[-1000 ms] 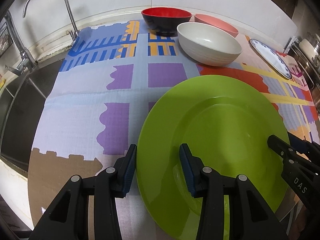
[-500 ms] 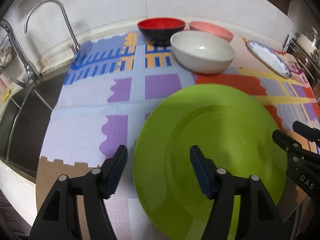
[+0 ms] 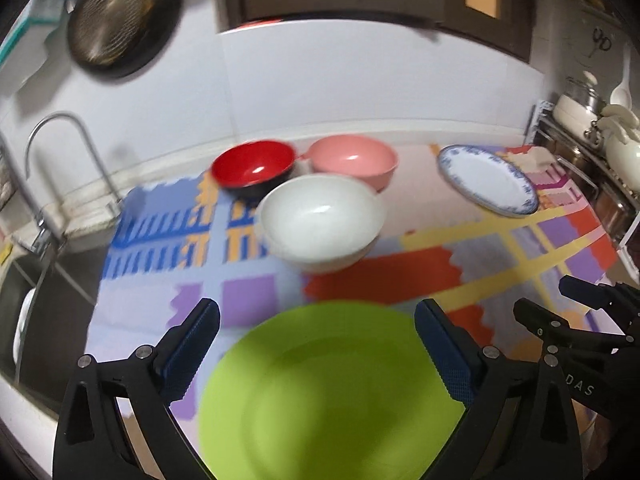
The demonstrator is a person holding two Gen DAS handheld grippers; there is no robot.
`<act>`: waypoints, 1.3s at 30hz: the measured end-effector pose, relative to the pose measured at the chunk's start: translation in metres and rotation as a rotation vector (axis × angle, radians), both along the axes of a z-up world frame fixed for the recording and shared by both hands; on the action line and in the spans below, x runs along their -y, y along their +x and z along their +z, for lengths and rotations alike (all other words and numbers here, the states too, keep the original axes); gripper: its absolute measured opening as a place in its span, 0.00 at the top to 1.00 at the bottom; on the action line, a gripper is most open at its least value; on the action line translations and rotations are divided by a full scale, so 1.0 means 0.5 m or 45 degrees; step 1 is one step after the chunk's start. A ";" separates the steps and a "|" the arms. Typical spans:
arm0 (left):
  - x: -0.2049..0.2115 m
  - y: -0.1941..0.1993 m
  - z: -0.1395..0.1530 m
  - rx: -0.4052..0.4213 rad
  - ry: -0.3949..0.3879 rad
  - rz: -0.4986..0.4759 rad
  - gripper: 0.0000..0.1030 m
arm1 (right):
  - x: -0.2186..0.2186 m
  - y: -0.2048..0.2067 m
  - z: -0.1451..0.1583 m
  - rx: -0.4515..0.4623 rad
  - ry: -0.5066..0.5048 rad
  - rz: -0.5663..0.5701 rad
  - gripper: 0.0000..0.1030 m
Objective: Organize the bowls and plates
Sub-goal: 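Move both grippers to the smaller blue-and-white plate rim and close them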
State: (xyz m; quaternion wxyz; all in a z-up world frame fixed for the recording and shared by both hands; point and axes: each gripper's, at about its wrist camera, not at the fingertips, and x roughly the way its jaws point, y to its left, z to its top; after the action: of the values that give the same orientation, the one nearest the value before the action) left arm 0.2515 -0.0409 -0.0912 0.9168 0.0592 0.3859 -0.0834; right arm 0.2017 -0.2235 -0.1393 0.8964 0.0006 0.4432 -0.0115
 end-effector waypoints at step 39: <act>0.442 0.360 -0.001 -0.012 0.009 -0.206 0.06 | 0.436 0.302 0.030 0.088 0.017 -0.300 0.34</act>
State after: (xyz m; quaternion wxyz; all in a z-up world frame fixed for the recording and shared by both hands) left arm 0.4316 -0.2619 -0.0918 0.9051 0.0932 0.3844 -0.1561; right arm 0.3528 -0.4414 -0.1244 0.9036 0.0590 0.4088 -0.1138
